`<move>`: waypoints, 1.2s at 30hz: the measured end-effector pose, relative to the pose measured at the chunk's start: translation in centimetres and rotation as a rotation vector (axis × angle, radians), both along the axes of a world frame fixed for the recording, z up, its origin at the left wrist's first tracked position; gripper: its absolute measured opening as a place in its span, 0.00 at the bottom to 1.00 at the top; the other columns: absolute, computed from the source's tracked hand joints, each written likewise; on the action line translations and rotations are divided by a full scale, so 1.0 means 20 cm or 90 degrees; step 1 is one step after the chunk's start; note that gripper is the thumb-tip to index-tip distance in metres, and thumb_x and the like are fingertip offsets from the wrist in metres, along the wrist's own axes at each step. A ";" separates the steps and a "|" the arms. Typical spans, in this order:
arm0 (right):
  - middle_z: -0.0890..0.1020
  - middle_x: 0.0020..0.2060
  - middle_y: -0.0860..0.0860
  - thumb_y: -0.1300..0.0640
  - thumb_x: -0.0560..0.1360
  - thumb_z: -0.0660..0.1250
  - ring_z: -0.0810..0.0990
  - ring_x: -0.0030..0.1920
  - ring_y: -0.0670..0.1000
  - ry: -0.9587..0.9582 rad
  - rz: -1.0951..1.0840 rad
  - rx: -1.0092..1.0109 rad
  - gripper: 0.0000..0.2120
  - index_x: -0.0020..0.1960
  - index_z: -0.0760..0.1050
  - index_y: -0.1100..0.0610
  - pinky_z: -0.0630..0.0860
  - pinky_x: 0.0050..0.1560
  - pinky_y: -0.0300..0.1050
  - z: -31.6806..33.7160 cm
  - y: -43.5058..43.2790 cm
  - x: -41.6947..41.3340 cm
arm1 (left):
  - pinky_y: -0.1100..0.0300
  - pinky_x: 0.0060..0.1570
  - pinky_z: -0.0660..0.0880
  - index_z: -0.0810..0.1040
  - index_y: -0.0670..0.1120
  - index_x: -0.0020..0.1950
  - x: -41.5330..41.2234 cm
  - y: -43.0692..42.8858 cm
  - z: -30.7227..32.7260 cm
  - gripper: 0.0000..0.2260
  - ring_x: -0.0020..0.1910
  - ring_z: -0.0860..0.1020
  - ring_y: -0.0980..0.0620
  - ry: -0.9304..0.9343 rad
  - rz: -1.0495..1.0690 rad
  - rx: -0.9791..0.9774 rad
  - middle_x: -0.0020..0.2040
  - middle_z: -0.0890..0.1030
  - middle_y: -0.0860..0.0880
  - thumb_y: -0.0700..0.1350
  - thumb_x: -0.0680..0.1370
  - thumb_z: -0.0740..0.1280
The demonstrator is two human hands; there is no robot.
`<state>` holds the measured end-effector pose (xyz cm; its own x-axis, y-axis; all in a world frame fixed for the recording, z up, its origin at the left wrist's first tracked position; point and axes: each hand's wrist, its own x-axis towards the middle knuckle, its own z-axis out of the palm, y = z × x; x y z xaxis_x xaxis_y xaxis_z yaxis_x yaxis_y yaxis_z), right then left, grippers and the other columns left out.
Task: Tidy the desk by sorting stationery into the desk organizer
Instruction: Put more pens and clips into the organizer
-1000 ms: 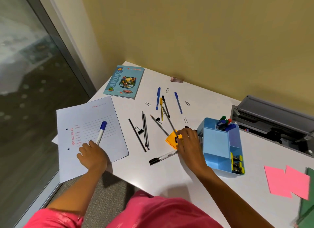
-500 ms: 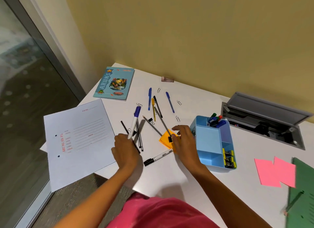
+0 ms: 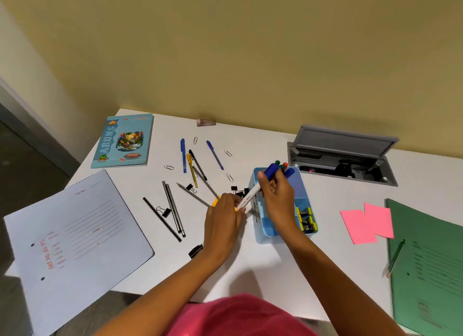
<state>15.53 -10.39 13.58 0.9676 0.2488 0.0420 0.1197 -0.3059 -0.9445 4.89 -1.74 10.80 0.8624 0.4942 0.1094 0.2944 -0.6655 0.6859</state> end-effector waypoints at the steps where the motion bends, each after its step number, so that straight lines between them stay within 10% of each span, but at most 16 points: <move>1: 0.74 0.31 0.51 0.49 0.76 0.66 0.72 0.33 0.48 -0.010 -0.013 0.005 0.12 0.44 0.71 0.57 0.70 0.35 0.41 0.01 -0.02 0.01 | 0.54 0.46 0.70 0.71 0.51 0.55 0.02 0.00 -0.01 0.06 0.47 0.74 0.49 -0.005 -0.015 -0.015 0.50 0.77 0.53 0.46 0.79 0.61; 12: 0.74 0.45 0.59 0.55 0.81 0.58 0.74 0.42 0.53 -0.212 -0.288 -0.006 0.13 0.51 0.73 0.65 0.68 0.41 0.39 0.05 -0.22 0.30 | 0.58 0.60 0.71 0.65 0.52 0.70 0.21 -0.04 -0.14 0.23 0.66 0.69 0.53 0.078 -0.106 -0.117 0.69 0.69 0.55 0.52 0.77 0.65; 19: 0.71 0.44 0.53 0.59 0.80 0.59 0.71 0.42 0.49 -0.229 -0.199 -0.088 0.10 0.52 0.73 0.66 0.65 0.40 0.24 0.02 -0.20 0.39 | 0.58 0.62 0.67 0.67 0.47 0.71 0.34 -0.03 -0.20 0.24 0.67 0.70 0.49 0.181 -0.044 -0.248 0.69 0.71 0.48 0.53 0.77 0.66; 36: 0.74 0.45 0.50 0.57 0.80 0.61 0.71 0.42 0.47 -0.242 -0.050 -0.168 0.10 0.56 0.71 0.62 0.64 0.39 0.28 0.04 -0.12 0.52 | 0.60 0.60 0.68 0.65 0.48 0.72 0.38 -0.05 -0.19 0.21 0.65 0.73 0.49 0.199 -0.054 -0.300 0.68 0.74 0.48 0.48 0.79 0.62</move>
<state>25.90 -12.84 14.44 0.9122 0.2255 0.3420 0.4089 -0.5519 -0.7268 12.52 -2.83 7.09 0.8574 0.3553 -0.3723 0.4894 -0.3393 0.8033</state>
